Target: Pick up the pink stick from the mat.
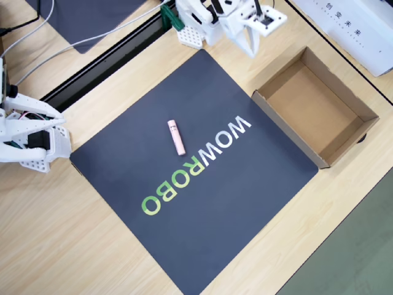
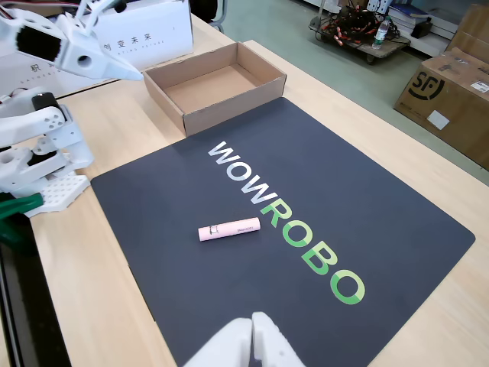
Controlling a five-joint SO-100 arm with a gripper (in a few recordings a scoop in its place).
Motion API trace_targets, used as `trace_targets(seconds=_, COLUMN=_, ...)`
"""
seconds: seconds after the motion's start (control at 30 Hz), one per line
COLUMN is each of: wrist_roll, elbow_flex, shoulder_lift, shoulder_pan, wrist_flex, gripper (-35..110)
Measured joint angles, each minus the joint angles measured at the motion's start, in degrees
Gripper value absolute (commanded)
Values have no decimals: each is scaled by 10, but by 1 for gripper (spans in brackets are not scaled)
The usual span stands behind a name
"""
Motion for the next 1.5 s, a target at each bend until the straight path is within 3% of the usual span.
trace_targets(seconds=0.43, wrist_roll=10, elbow_flex=-233, shoulder_lift=-69, shoulder_pan=60, wrist_flex=96, gripper=0)
trace_targets(seconds=1.0, wrist_roll=19, elbow_flex=-354, shoulder_lift=-442, shoulder_pan=289, wrist_flex=97, gripper=0)
trace_targets(seconds=1.5, wrist_roll=-34, elbow_flex=-521, shoulder_lift=-754, shoulder_pan=474, wrist_flex=87, gripper=0)
